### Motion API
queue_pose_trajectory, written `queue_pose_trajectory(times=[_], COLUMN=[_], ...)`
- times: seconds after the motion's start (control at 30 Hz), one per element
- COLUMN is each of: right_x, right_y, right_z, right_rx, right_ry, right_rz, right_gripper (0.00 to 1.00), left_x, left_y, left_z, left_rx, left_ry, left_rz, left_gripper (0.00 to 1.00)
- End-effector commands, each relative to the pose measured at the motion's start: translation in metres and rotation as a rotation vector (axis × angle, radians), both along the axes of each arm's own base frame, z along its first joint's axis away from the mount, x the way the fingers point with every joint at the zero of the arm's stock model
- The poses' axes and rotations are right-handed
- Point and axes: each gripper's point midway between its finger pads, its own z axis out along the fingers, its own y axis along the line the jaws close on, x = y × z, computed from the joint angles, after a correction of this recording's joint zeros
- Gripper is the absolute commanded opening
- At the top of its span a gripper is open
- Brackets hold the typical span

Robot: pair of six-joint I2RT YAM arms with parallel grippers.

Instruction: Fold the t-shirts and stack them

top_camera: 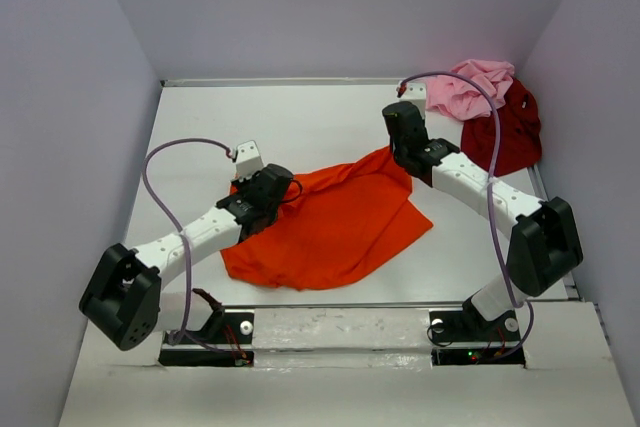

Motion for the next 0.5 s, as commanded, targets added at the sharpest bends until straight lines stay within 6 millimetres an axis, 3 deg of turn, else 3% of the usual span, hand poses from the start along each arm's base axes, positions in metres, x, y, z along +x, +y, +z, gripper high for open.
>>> queue_pose_trajectory(times=[0.0,0.13,0.2,0.23,0.37,0.47], right_x=[0.008,0.008,0.008,0.008,0.007,0.008], right_y=[0.003,0.003,0.003,0.003,0.003,0.004], right_z=[0.01,0.009,0.008,0.008,0.009,0.009], right_rx=[0.027,0.024,0.023,0.024,0.024,0.028], right_ry=[-0.036,-0.034,-0.032,-0.032,-0.033,-0.032], right_rz=[-0.011,-0.012,-0.012,-0.009,-0.011,-0.008], right_gripper=[0.0,0.0,0.0,0.0,0.0,0.0], left_x=[-0.019,-0.028,-0.03,-0.03,-0.032,-0.032], left_y=[0.012,0.014,0.015,0.017,0.022,0.023], left_z=[-0.001,0.007,0.014,0.017,0.032,0.043], left_rx=[-0.053,-0.109,-0.129,-0.125,-0.131,-0.151], left_ry=[-0.008,-0.031,-0.058,-0.065,-0.098,-0.132], left_rz=[0.041,0.042,0.035,0.042,0.053,0.052], left_gripper=[0.0,0.02,0.24,0.44,0.62,0.62])
